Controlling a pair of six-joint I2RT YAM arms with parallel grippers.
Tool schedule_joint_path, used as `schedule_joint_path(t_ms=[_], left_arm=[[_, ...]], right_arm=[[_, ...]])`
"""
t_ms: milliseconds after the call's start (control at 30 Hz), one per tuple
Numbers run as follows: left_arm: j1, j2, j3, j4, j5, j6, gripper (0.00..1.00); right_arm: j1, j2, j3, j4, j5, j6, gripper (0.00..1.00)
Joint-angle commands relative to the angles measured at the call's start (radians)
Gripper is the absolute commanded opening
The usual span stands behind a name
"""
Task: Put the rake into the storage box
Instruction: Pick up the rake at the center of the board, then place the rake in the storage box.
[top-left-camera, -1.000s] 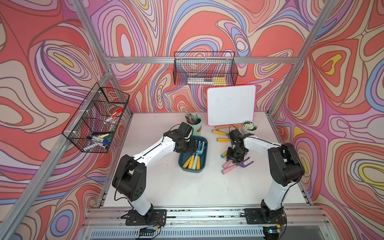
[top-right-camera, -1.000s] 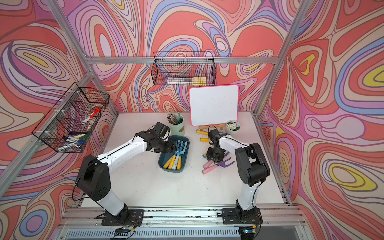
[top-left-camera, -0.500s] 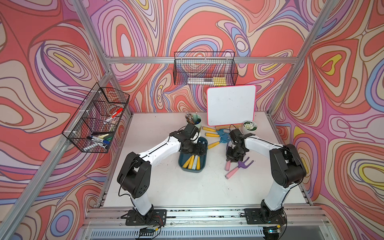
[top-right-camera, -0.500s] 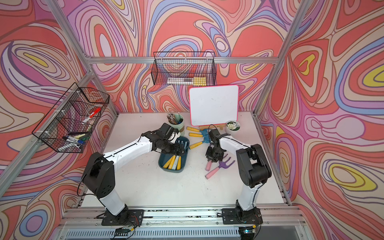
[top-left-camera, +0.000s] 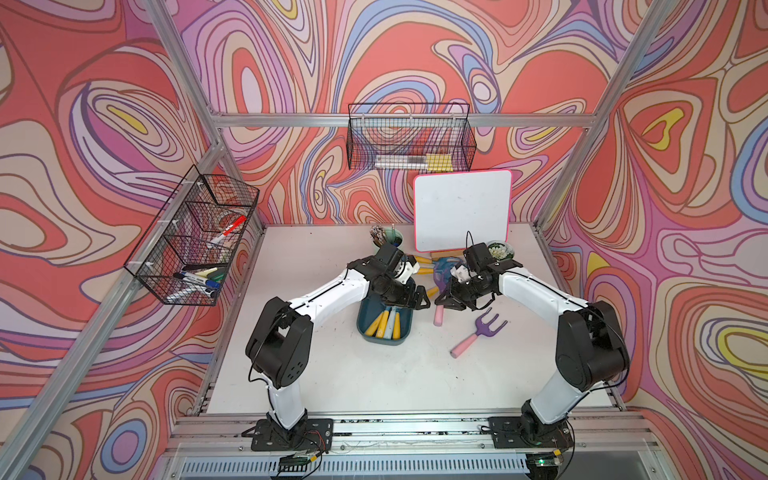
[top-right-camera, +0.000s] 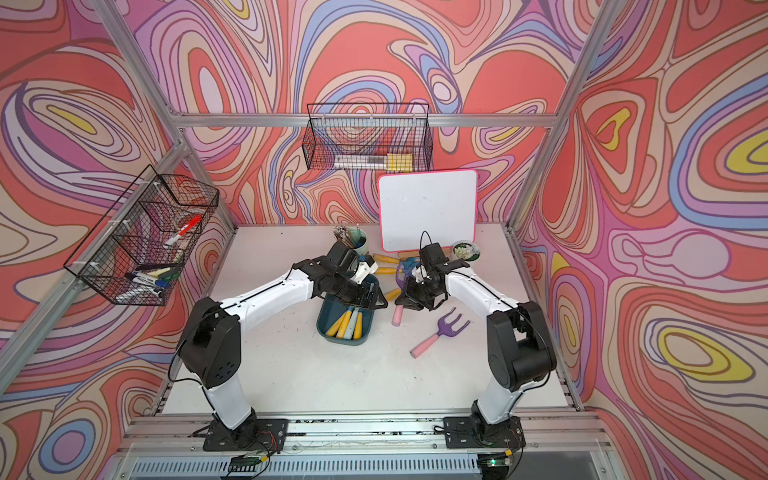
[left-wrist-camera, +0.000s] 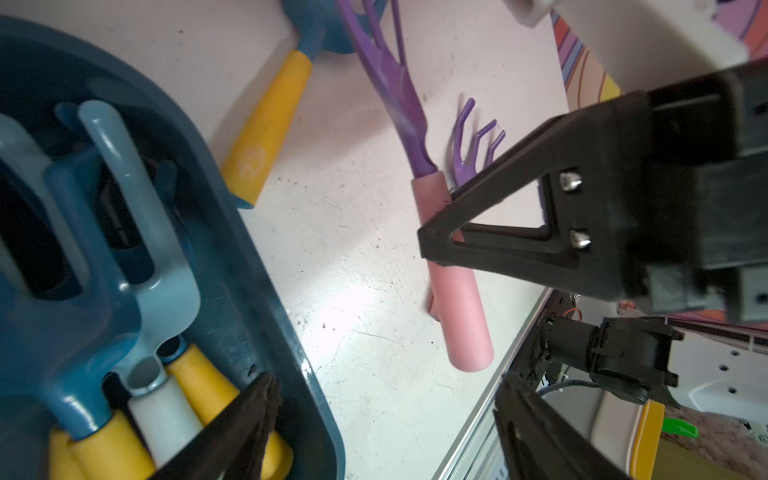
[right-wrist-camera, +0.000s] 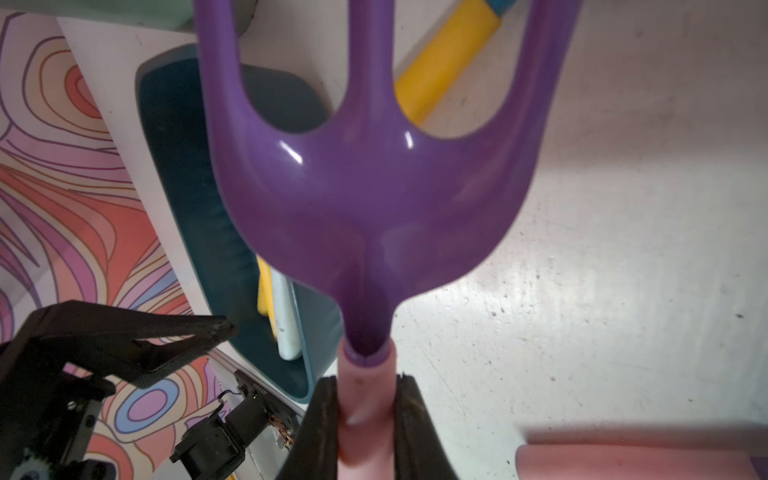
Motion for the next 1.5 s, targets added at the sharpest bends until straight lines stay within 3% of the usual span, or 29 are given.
schedule_joint_path(t_ms=[0,400,533,600,667,733,867,900,967,1033,1233,1467], left_arm=[[-0.013,0.032,0.043,0.031,0.099,0.044,0.85],[-0.03,0.128,0.125,-0.028,0.066,0.06,0.68],[-0.03,0.147,0.127,-0.038,0.029,0.057,0.48],[-0.03,0.151,0.12,-0.033,0.024,0.048,0.34],[-0.03,0.142,0.108,-0.034,0.009,0.044,0.11],[-0.03,0.124,0.09,-0.039,-0.007,0.052,0.0],[-0.027,0.073,0.037,-0.067,-0.048,0.071,0.0],[-0.025,0.058,0.021,-0.071,-0.056,0.074,0.0],[-0.019,0.024,-0.018,-0.083,-0.081,0.073,0.0],[-0.008,-0.015,-0.062,-0.087,-0.1,0.069,0.0],[0.06,-0.146,-0.216,-0.083,-0.14,0.038,0.0],[0.083,-0.189,-0.239,-0.207,-0.243,0.087,0.0]], right_arm=[[0.004,-0.012,0.041,0.041,-0.076,-0.013,0.02],[0.015,-0.019,0.085,0.087,-0.118,0.024,0.02],[0.019,-0.033,0.083,0.092,-0.123,0.023,0.02],[0.021,-0.033,0.078,0.092,-0.123,0.021,0.02],[0.023,-0.032,0.071,0.093,-0.124,0.021,0.03],[0.022,-0.031,0.064,0.095,-0.121,0.02,0.03],[0.023,-0.031,0.059,0.1,-0.114,0.015,0.06],[0.022,-0.03,0.059,0.1,-0.108,0.015,0.13],[0.023,-0.027,0.061,0.089,-0.074,0.015,0.36],[0.023,-0.025,0.062,0.072,-0.022,0.017,0.45],[0.023,-0.02,0.043,0.076,0.011,0.019,0.47],[0.023,0.002,0.042,0.074,-0.004,0.021,0.47]])
